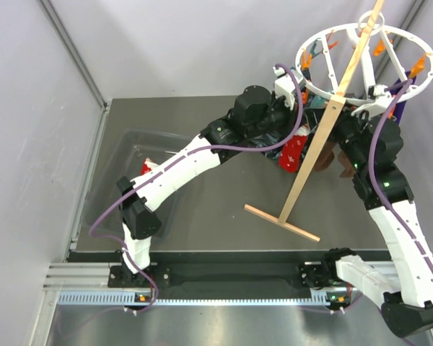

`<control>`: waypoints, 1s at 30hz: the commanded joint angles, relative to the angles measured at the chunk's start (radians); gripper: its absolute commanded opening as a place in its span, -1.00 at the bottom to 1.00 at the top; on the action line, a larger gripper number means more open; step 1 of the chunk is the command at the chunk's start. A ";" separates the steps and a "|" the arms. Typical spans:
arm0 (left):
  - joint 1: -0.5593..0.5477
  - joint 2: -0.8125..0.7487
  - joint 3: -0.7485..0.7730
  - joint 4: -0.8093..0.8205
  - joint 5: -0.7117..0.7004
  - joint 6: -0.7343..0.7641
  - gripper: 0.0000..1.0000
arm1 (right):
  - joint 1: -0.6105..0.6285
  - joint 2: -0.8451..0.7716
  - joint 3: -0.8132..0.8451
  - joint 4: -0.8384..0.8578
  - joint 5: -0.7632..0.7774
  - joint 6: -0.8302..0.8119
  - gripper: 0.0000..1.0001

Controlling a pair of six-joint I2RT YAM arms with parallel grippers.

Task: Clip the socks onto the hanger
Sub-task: Clamp the sock onto the hanger.

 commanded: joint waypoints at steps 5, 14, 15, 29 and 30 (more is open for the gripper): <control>-0.003 -0.056 0.034 0.072 0.011 0.001 -0.59 | 0.010 -0.059 0.048 -0.061 -0.003 -0.035 0.29; -0.001 -0.174 -0.162 0.098 -0.063 0.059 0.31 | 0.010 -0.108 0.033 -0.134 0.092 -0.082 0.37; -0.001 -0.187 -0.176 0.099 -0.072 0.067 0.41 | 0.010 -0.113 0.027 -0.134 0.103 -0.084 0.37; 0.132 -0.316 -0.391 0.218 -0.003 -0.004 0.43 | 0.003 -0.168 -0.012 -0.138 0.297 -0.137 0.34; 0.131 -0.304 -0.400 0.266 0.006 0.003 0.44 | 0.002 -0.165 -0.012 -0.140 0.298 -0.140 0.34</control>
